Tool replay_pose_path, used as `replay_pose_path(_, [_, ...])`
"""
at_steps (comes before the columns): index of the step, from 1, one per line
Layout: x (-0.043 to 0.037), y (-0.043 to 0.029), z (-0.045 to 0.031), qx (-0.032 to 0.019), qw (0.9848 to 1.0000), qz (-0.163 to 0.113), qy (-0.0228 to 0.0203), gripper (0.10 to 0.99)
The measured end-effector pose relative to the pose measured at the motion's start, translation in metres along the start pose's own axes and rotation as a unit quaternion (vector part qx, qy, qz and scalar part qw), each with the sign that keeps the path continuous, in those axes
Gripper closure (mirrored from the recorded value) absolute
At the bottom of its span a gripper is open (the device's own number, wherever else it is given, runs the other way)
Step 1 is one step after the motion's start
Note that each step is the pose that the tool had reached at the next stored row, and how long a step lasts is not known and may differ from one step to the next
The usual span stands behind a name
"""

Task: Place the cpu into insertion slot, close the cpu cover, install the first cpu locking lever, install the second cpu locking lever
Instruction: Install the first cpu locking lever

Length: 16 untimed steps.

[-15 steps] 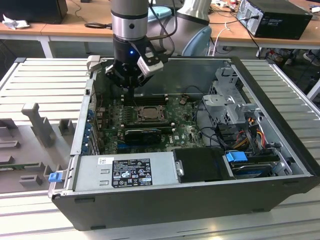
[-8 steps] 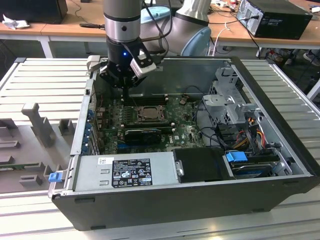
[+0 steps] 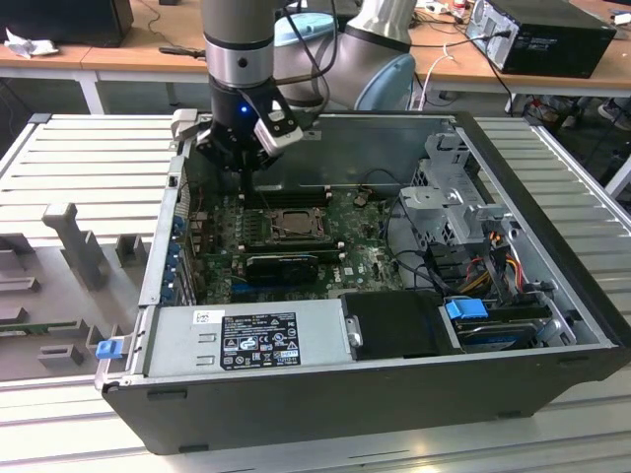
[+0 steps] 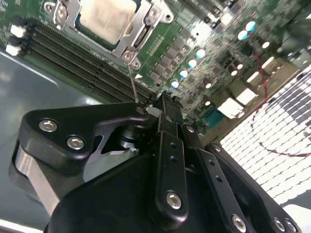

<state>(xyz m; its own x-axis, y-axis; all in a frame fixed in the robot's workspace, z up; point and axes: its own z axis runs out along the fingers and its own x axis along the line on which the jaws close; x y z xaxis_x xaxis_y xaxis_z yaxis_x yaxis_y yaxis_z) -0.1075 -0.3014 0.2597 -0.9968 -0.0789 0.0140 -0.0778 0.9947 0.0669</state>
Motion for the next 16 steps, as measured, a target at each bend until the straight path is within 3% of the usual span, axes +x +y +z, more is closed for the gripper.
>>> replay_pose_path(3, [-0.0004, 0.0076, 0.0033, -0.0015, 1.0, 0.0, -0.0001, 0.98])
replay_pose_path(6, [-0.001, 0.0085, 0.004, -0.0016, 1.0, 0.0, -0.0001, 0.98])
replay_pose_path(16, [-0.0252, 0.007, 0.006, -0.0016, 1.0, 0.0, -0.0001, 0.98])
